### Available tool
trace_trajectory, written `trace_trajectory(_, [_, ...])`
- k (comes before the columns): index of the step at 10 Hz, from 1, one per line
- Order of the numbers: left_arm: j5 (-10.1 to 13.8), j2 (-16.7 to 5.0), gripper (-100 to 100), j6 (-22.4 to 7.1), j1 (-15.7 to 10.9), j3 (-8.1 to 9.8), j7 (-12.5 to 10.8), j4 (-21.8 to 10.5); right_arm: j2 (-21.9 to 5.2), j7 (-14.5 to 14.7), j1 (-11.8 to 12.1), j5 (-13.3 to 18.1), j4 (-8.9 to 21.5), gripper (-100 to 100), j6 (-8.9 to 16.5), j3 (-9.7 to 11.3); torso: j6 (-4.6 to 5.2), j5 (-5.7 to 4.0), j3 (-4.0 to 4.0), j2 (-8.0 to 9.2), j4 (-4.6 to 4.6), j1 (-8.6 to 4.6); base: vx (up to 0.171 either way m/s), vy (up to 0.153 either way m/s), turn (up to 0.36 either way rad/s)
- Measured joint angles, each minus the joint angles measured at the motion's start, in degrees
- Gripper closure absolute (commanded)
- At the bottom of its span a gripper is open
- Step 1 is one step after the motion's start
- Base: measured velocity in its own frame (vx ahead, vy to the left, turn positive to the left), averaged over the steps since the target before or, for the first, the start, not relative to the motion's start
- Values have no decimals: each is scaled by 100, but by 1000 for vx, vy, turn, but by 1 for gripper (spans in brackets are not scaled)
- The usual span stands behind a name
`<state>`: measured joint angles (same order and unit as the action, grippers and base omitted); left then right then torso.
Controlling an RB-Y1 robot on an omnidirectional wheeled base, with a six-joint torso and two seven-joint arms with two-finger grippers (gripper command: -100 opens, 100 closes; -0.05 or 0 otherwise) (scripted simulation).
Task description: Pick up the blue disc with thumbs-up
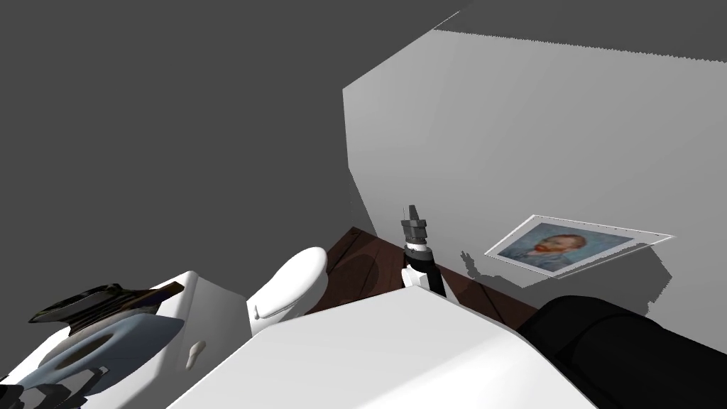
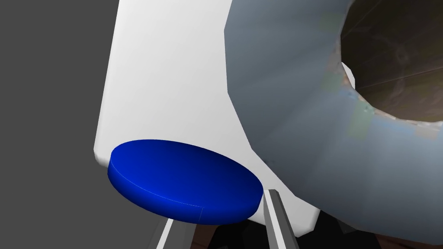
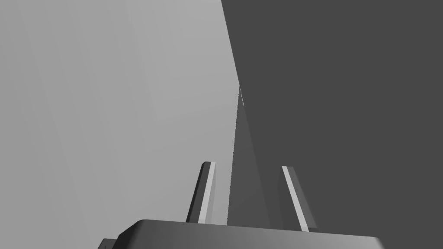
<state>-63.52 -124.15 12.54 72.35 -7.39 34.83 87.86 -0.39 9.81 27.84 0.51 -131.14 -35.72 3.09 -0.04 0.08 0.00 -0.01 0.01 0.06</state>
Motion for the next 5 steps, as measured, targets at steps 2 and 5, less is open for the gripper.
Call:
trace_trajectory(2, [25,-47,100,85,-41,67,18,-28,0,0,0,0,0,0,0,0,2,-2,4,8,2,-1,-39,-4,64])
trace_trajectory(5, [112,-291,100,393,-524,-71,6,8,0,0,-1,0,0,0,0,0,2,-5,13,23,5,-12,-60,-13,70])
